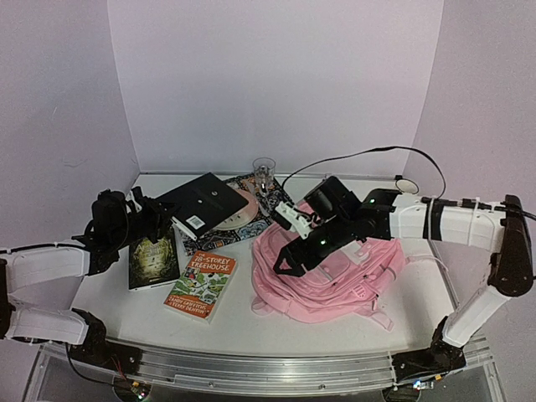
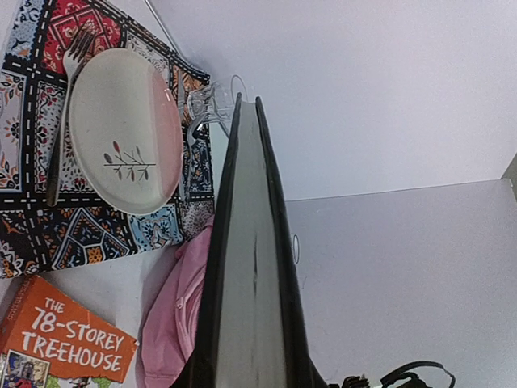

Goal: Pack the student bag
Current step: Pass from the right arm to the left, then pick up the largest pocket of the bag from the student bag.

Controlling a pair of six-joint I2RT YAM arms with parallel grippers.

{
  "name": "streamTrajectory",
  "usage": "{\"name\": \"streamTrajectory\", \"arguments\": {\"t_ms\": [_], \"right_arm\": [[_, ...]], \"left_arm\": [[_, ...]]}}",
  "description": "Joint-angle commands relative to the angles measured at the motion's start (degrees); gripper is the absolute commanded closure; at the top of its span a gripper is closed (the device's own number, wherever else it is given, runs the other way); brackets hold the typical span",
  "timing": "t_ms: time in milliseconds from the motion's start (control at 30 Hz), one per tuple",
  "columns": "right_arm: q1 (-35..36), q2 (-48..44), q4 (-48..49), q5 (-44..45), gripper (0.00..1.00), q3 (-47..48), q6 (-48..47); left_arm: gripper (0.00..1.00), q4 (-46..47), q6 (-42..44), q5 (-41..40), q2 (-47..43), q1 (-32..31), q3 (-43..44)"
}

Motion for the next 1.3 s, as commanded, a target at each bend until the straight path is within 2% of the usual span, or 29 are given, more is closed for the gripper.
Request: {"name": "streamTrajectory", "arguments": {"t_ms": [0, 167, 567, 700, 800, 867, 1033, 1267], "right_arm": [[3.35, 4.34, -6.96, 5.54, 0.30, 5.99, -3.03], [4.83, 10.00, -8.07, 7.92, 0.35, 10.22, -3.15], [4.96, 18.07, -8.82, 12.09, 0.57, 13.35, -4.03], [5.01, 19.09, -9.51, 14.61, 0.69, 13.61, -4.36], [5.00, 18.52, -10.89, 16.83, 0.86, 14.35, -4.46], [4.97, 17.03, -11.82, 17.65, 0.94, 15.00, -4.53], [5.02, 12.97, -15.17, 20.34, 1.00, 17.16, -4.71], [5.01, 10.14, -19.64, 26.51, 1.00, 20.60, -4.79]], "left_arm": [[1.00, 4.55, 1.73, 6.00, -2.98, 2.38, 0.31], [1.00, 3.64, 2.50, 7.95, -3.53, 3.87, -0.28], [1.00, 2.39, 4.19, 11.14, -2.95, 4.93, 0.15], [1.00, 2.23, 4.67, 12.24, -2.65, 5.04, 0.51], [1.00, 2.02, 5.09, 13.22, -2.40, 5.20, 0.83], [1.00, 1.91, 5.16, 14.30, -2.09, 5.19, 0.94], [1.00, 1.61, 5.08, 17.29, -2.45, 5.23, 0.59], [1.00, 1.34, 2.90, 21.60, -4.11, 5.13, -1.48]]}}
